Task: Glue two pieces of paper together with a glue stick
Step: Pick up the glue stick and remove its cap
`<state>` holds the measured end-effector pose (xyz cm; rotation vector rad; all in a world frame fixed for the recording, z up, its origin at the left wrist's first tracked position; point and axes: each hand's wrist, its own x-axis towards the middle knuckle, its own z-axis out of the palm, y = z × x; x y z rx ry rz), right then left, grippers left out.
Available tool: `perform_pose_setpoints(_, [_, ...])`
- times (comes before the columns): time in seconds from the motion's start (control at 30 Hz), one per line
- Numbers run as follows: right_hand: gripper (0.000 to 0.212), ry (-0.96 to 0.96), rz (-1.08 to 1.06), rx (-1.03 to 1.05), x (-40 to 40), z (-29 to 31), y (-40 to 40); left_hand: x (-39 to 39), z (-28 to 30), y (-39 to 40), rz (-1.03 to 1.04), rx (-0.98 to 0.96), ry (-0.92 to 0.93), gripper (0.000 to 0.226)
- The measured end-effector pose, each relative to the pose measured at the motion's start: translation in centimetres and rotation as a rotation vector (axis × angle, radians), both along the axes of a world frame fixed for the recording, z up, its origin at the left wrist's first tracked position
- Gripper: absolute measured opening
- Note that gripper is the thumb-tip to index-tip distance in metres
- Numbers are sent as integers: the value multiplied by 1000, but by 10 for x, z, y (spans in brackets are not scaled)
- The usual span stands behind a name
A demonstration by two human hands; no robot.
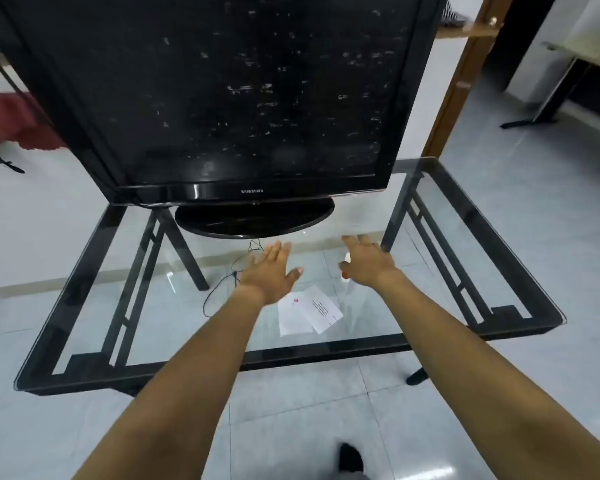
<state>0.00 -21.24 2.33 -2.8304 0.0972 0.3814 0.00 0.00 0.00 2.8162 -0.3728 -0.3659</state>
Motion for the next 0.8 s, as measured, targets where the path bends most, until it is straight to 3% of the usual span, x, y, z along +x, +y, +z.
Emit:
perform_pose_setpoints(0.13, [56,1,-20,-10,7,-15,-8,-11,-32,-12,-48,20,81,70])
perform_pose_setpoints(0.37, [39,-65,20,-3,30,-45,-18,-1,-53,-36,64,-153,116,67])
perform_pose_setpoints(0.53, [16,-135,32,137,46,-62,-29,13,-61,-64,476,-571,184,46])
perform_pose_setpoints(0.63, [20,-112,-106,484,52,-58,-29,17,-57,-78,850,-904,548,47])
perform_pose_setpoints(0.7, [24,25,-265,792,53,-53,-25,16,-59,-79,992,-1233,857,51])
perform_pose_setpoints(0.8, [23,190,-317,1002,52,-54,-19,19,-67,-77,1094,-1677,916,41])
